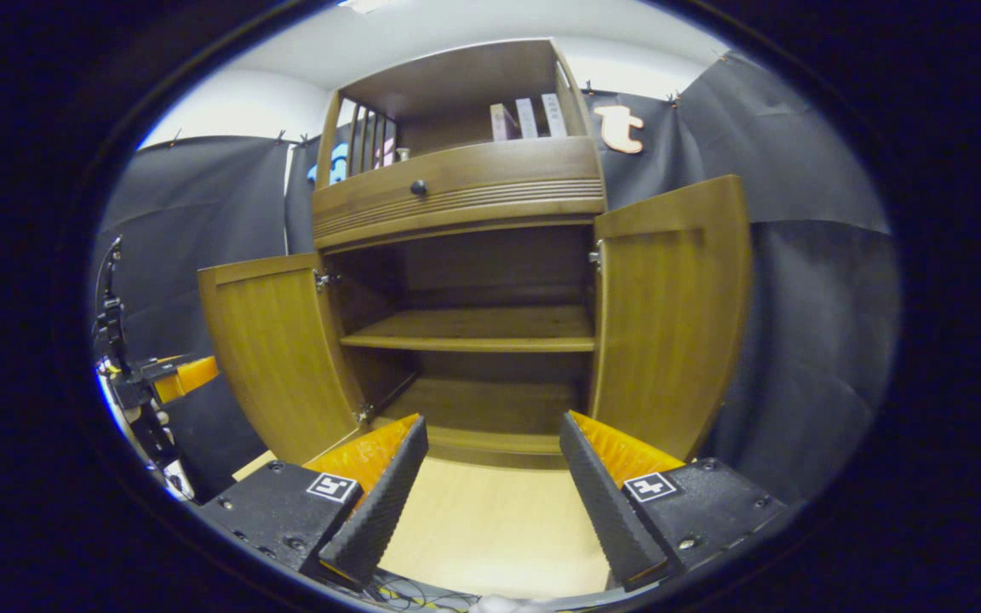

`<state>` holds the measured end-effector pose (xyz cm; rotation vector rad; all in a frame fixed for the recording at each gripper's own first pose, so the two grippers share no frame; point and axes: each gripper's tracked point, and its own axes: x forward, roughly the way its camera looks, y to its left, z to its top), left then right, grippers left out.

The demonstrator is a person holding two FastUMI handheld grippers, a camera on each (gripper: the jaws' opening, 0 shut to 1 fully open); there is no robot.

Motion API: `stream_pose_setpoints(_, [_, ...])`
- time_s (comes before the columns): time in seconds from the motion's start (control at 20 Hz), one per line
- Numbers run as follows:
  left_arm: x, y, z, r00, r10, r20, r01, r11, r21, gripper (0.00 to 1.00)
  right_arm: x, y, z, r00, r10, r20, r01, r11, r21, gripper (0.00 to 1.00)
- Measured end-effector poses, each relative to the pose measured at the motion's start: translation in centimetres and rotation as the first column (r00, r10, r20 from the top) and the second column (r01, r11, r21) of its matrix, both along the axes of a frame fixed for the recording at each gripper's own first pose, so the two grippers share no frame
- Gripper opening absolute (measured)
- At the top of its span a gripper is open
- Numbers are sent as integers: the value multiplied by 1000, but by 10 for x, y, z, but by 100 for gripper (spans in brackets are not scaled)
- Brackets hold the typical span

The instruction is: Open the right door of the double-door shoe cabinet with the right hand, and open the left door with the left hand.

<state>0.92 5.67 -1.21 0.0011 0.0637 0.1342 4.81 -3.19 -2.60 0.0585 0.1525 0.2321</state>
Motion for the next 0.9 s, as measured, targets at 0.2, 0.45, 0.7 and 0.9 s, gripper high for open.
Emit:
stream_pose_setpoints(0.2, [9,-64,10,998,-54,24,54,999,-7,94,-6,-18,2,999,-52,15,52,999,-2,99])
stream_pose_setpoints(0.45, [7,-109,8,993,-116,33,116,993,17,100,-16,-26,5,995,-96,22,96,995,5,99])
stream_pose_setpoints(0.7, [9,-117,7,988,-154,16,154,988,6,100,-21,-29,11,992,-122,41,122,992,-5,99])
stream_pose_setpoints(0.9, [8,-109,15,988,-150,27,150,988,30,100,-23,-26,12,988,-143,51,144,989,-19,99])
